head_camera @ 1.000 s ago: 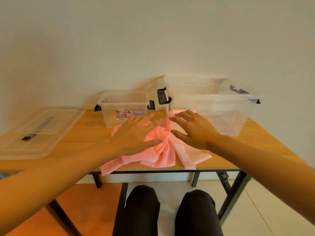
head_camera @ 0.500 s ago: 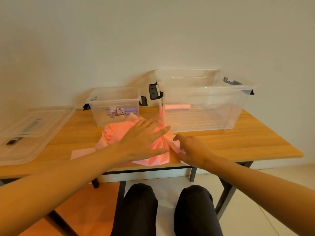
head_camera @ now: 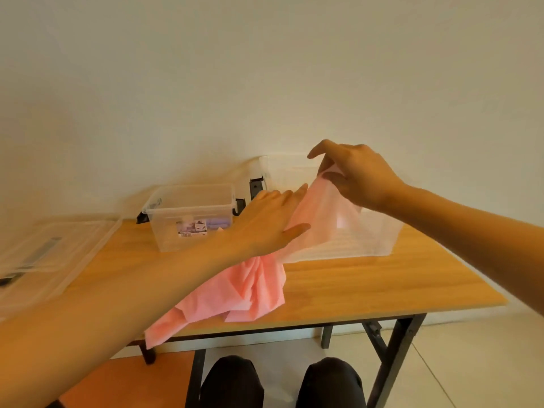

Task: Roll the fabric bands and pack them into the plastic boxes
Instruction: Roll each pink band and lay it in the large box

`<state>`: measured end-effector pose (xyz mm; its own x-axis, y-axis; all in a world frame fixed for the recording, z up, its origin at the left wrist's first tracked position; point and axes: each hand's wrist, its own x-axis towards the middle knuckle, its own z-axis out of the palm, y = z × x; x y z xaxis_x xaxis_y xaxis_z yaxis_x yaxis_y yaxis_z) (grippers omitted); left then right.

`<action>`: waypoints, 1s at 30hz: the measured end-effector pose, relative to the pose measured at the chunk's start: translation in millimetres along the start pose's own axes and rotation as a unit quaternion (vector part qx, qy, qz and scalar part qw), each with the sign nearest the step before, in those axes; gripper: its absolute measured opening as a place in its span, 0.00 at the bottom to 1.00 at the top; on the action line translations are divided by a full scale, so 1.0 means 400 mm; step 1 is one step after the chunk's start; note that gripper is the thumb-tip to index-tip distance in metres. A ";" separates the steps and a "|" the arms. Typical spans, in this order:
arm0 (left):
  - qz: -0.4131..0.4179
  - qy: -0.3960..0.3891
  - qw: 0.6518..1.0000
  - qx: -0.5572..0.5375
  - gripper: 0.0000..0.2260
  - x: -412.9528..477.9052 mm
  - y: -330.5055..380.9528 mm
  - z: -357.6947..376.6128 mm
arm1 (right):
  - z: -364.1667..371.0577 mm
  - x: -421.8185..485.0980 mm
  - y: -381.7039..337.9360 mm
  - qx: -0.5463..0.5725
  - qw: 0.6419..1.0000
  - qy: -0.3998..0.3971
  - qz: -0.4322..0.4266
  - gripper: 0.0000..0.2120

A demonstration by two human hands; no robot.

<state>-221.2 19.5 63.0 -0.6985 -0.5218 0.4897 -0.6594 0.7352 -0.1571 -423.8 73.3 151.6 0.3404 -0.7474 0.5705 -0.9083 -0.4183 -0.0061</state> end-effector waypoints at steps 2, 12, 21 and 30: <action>-0.032 0.044 0.998 -0.025 0.27 0.029 0.006 -0.022 | -0.035 0.043 0.001 -0.003 1.000 0.011 -0.020 0.16; -0.147 0.073 0.976 -0.142 0.12 0.077 -0.046 -0.094 | -0.134 0.184 0.010 -0.030 0.993 0.112 0.029 0.13; -0.164 0.119 0.966 -0.160 0.10 0.092 -0.056 -0.146 | -0.175 0.248 0.006 -0.045 0.987 0.149 0.046 0.11; -0.208 0.176 0.928 -0.256 0.07 0.140 -0.055 -0.200 | -0.099 0.238 0.020 -0.035 0.984 0.127 0.118 0.07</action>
<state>-223.6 8.9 162.6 -0.2191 -0.6991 0.6807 -0.5709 0.6576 0.4916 -408.5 19.2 238.4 0.0551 -0.6632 0.7465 -0.9724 -0.2053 -0.1107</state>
